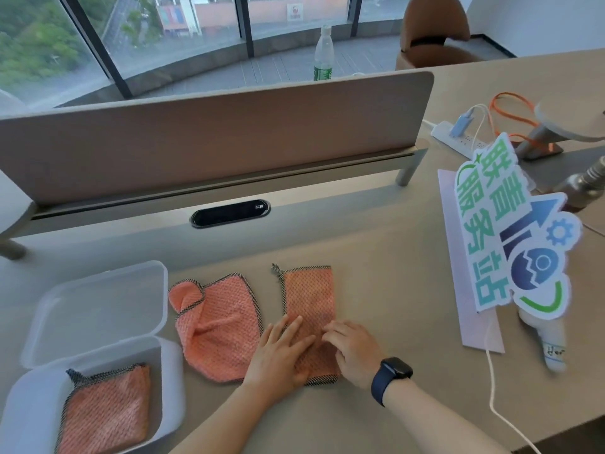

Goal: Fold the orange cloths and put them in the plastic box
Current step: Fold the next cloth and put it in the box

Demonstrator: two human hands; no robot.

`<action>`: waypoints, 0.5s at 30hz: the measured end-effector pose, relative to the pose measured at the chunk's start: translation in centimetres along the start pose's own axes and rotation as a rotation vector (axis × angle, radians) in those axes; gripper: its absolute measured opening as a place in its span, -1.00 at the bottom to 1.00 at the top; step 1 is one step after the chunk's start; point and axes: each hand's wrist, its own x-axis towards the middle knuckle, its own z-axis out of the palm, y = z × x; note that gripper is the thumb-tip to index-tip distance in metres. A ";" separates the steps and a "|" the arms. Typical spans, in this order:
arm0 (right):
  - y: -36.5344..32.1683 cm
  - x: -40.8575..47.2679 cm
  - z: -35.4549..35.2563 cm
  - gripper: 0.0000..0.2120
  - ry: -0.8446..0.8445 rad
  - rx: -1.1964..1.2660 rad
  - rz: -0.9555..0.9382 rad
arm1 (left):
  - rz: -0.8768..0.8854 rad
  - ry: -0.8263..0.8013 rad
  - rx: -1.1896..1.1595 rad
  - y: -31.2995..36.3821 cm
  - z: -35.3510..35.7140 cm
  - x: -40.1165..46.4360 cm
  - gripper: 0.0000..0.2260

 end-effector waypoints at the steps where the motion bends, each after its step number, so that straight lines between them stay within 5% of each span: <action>1: -0.2 -1.0 0.1 -0.64 -0.008 -0.007 -0.021 | -0.009 0.006 -0.009 0.3 0.3 -0.5 -0.41; 15: 0.0 -5.1 0.9 -0.60 -0.203 -0.044 -0.008 | -0.057 0.067 -0.046 1.4 1.4 -2.1 -0.49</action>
